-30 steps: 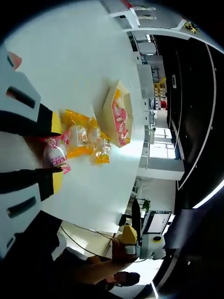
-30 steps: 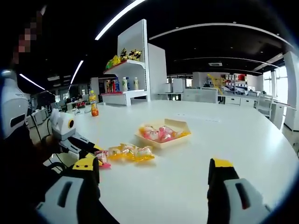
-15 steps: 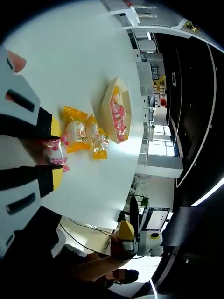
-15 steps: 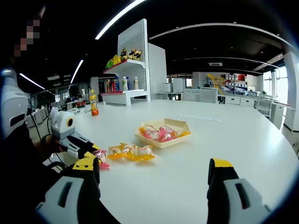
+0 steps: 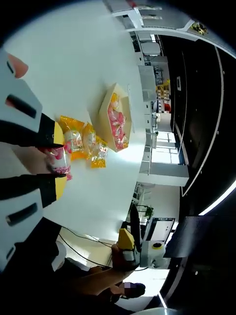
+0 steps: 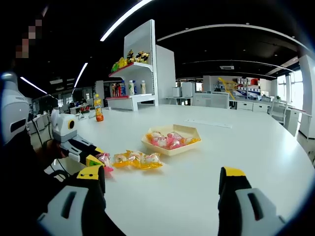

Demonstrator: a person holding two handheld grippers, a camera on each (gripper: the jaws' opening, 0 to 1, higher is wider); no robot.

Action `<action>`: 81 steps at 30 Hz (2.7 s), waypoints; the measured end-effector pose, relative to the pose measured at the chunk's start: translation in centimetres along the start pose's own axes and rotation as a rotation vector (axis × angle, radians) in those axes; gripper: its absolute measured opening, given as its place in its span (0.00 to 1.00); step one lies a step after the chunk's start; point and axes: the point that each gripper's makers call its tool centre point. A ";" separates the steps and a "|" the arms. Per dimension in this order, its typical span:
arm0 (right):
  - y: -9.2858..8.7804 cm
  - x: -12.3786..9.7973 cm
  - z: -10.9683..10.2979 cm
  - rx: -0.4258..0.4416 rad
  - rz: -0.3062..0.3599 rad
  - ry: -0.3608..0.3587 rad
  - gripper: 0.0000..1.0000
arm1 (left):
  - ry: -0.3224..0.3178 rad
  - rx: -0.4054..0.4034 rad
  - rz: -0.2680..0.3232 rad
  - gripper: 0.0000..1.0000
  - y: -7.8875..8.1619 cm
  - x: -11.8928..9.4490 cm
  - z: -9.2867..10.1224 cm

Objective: Pick up the marshmallows scattered on the table and place them into the bowl on the table

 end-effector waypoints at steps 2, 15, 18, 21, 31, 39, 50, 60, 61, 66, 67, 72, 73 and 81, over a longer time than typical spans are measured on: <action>0.0 0.0 0.0 0.000 0.000 0.000 0.93 | -0.001 0.000 0.002 0.20 0.0 0.0 0.0; 0.3 -0.1 0.1 -0.010 0.001 -0.001 0.93 | 0.021 0.024 0.041 0.20 2.3 -1.1 -1.7; 0.2 0.2 -0.1 -0.004 -0.002 0.006 0.92 | 0.037 0.037 0.052 0.20 2.8 -1.4 -2.5; 0.3 0.3 -0.3 -0.013 -0.005 0.009 0.92 | 0.053 0.037 0.063 0.19 3.4 -1.7 -3.6; 0.2 -0.1 0.0 -0.008 -0.001 0.000 0.92 | 0.076 0.077 0.103 0.20 5.0 -2.7 -4.6; 0.4 -0.4 0.1 -0.010 0.006 -0.001 0.92 | 0.087 0.096 0.108 0.20 5.6 -3.4 -5.2; 0.0 -0.5 0.2 -0.007 -0.001 -0.006 0.92 | 0.084 0.104 0.119 0.20 6.3 -3.6 -5.4; 0.1 -0.5 0.0 -0.010 0.001 -0.003 0.92 | 0.108 0.121 0.129 0.20 7.5 -3.8 -6.5; 0.1 -0.5 0.0 -0.010 -0.001 -0.004 0.92 | 0.109 0.123 0.128 0.20 7.6 -3.8 -6.6; 0.1 -0.5 0.0 -0.013 -0.001 -0.003 0.92 | 0.119 0.139 0.126 0.20 8.1 -3.5 -7.4; 0.1 -0.5 0.0 -0.014 -0.003 -0.003 0.92 | 0.121 0.143 0.127 0.20 8.2 -3.5 -7.5; 0.3 -0.5 0.1 -0.017 -0.005 -0.005 0.92 | 0.129 0.156 0.134 0.20 9.1 -3.2 -8.1; 0.3 -0.4 0.1 -0.019 -0.005 -0.004 0.92 | 0.130 0.159 0.136 0.20 9.3 -3.1 -8.3; 0.3 -0.1 0.0 -0.022 -0.010 0.001 0.92 | 0.151 0.155 0.159 0.20 10.7 -2.3 -10.0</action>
Point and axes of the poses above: the point that each gripper's makers call its tool centre point, and the gripper's own axes: x roughly forward along the fingers, z roughly to its right, y roughly out of its top, and after that the axes turned 3 degrees about -x, right-handed
